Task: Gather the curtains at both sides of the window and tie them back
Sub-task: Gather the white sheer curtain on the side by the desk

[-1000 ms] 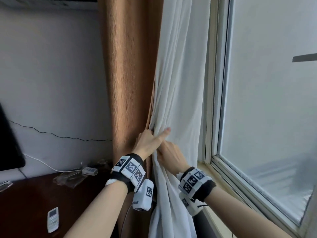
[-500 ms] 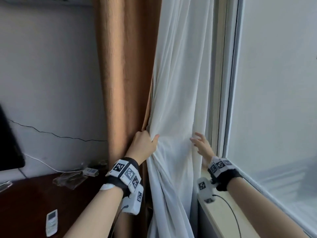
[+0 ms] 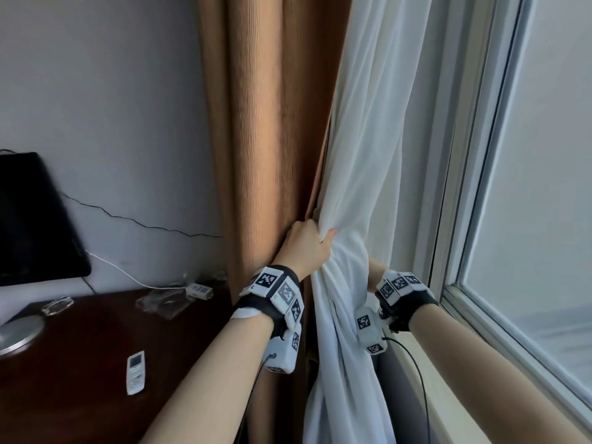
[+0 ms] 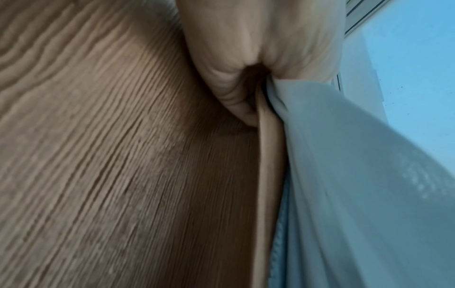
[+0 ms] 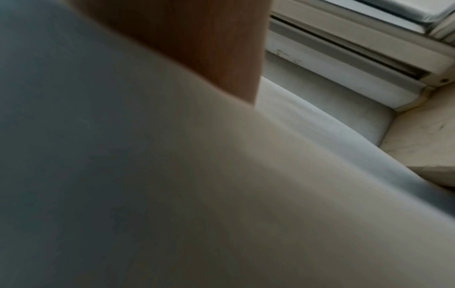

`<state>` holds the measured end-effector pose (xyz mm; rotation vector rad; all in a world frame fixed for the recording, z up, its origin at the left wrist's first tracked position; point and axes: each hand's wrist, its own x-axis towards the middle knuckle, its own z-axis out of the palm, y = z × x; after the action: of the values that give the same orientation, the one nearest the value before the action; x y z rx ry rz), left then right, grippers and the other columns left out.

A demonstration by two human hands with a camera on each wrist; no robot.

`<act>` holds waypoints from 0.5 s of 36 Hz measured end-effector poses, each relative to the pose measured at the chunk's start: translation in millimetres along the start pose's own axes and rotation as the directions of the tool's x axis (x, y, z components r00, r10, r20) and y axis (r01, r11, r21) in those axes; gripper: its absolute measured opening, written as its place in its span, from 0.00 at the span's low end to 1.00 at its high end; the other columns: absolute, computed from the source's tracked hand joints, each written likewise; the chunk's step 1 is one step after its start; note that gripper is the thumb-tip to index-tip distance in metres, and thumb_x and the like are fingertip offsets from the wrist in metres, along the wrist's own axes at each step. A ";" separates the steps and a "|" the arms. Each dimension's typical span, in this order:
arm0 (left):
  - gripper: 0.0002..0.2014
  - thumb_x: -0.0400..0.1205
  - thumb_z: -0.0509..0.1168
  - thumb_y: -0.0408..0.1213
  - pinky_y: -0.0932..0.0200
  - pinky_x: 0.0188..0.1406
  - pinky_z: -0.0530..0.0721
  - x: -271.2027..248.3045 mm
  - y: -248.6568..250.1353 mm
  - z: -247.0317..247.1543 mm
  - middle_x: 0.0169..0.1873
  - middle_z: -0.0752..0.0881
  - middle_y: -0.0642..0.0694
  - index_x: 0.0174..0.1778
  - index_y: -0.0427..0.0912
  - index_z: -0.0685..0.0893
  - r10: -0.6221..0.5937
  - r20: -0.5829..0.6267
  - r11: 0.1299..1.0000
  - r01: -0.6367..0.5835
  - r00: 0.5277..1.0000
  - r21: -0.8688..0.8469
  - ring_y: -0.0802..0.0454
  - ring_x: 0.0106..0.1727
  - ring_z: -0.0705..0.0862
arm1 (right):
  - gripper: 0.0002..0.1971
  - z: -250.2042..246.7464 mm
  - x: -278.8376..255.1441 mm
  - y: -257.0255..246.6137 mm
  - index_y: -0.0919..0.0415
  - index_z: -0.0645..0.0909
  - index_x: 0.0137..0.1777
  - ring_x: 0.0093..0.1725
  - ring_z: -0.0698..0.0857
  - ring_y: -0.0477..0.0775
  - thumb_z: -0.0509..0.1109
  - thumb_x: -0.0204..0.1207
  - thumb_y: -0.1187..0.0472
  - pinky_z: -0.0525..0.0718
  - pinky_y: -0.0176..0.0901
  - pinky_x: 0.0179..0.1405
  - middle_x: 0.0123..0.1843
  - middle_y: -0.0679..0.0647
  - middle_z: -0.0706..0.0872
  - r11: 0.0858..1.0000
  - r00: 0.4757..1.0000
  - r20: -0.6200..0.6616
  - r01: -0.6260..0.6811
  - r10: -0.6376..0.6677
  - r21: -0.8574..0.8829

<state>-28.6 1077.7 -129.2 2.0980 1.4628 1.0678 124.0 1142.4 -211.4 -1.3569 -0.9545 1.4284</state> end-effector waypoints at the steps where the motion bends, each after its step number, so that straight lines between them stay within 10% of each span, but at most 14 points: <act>1: 0.18 0.83 0.63 0.47 0.49 0.51 0.85 0.5 0.2 -0.3 0.48 0.84 0.32 0.44 0.32 0.82 0.000 0.003 1.000 0.000 1.000 0.001 0.36 0.50 0.85 | 0.18 1.7 -5.4 -2.0 0.67 0.69 0.69 0.64 0.73 0.55 0.57 0.87 0.54 0.68 0.46 0.76 0.56 0.54 0.75 0.999 1.000 0.012 0.019 -0.018 -0.033; 5: 0.19 0.84 0.63 0.46 0.52 0.51 0.84 0.4 2.9 -1.0 0.50 0.85 0.31 0.49 0.28 0.82 0.014 -0.002 1.000 -0.014 1.000 0.006 0.36 0.52 0.85 | 0.09 0.8 -11.1 -2.2 0.66 0.77 0.45 0.43 0.76 0.48 0.57 0.85 0.69 0.78 0.33 0.38 0.39 0.51 0.76 0.960 0.968 -0.062 0.230 -0.242 -0.160; 8: 0.20 0.84 0.63 0.45 0.51 0.49 0.85 0.0 2.8 -1.6 0.48 0.85 0.30 0.47 0.27 0.82 0.022 -0.009 1.000 -0.022 1.000 0.012 0.35 0.50 0.85 | 0.09 -10.1 -10.5 0.7 0.68 0.77 0.36 0.34 0.74 0.47 0.64 0.77 0.72 0.72 0.40 0.33 0.31 0.55 0.80 0.779 0.858 -0.112 0.390 -0.501 -0.491; 18: 0.19 0.84 0.61 0.45 0.42 0.49 0.85 -2.7 4.1 2.4 0.44 0.85 0.28 0.43 0.28 0.83 0.054 -0.112 0.988 -0.036 0.992 0.150 0.29 0.49 0.84 | 0.19 -67.0 -53.4 13.0 0.60 0.59 0.30 0.25 0.73 0.64 0.59 0.82 0.63 0.68 0.50 0.25 0.23 0.57 0.72 0.348 0.710 -0.083 0.236 -0.700 -0.907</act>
<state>-24.7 1073.9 -129.0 2.2131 1.6012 1.1471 187.7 1083.9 -214.9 -1.7521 -1.6583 -0.0017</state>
